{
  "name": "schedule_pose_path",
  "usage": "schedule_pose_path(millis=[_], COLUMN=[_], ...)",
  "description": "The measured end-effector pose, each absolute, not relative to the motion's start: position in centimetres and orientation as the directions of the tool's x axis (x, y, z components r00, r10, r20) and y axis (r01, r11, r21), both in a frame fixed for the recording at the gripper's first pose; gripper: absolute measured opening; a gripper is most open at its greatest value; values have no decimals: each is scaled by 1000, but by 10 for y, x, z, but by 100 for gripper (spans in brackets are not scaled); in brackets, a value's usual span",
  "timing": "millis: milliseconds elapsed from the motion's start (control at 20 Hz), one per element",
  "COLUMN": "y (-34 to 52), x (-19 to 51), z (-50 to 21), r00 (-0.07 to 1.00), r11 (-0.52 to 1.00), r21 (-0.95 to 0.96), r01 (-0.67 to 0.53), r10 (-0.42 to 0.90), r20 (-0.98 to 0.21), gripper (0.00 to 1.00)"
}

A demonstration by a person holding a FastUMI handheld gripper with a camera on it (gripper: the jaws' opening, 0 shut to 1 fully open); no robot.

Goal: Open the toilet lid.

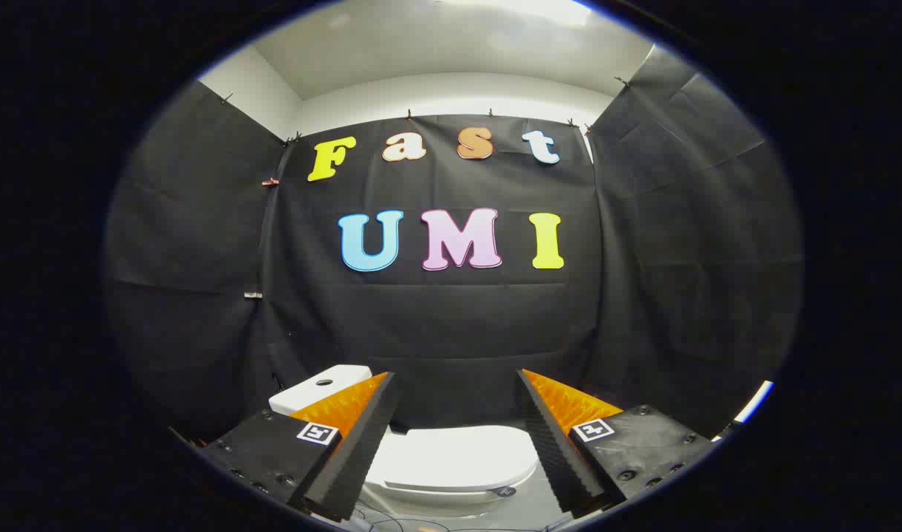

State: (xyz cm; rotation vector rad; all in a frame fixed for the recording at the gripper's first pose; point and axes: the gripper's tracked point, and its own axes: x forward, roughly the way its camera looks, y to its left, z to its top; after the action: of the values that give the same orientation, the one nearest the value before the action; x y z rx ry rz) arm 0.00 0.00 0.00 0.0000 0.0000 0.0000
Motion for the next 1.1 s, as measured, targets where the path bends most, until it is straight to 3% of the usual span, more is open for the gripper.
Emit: schedule_pose_path(millis=[400,1100], y=[-11,-15], x=[5,8], z=[-15,-21], r00=[998,998], r11=[1000,1000], r21=[4,-2], r01=[23,24], r10=[-23,-24], r20=[-62,-66], gripper=[99,99])
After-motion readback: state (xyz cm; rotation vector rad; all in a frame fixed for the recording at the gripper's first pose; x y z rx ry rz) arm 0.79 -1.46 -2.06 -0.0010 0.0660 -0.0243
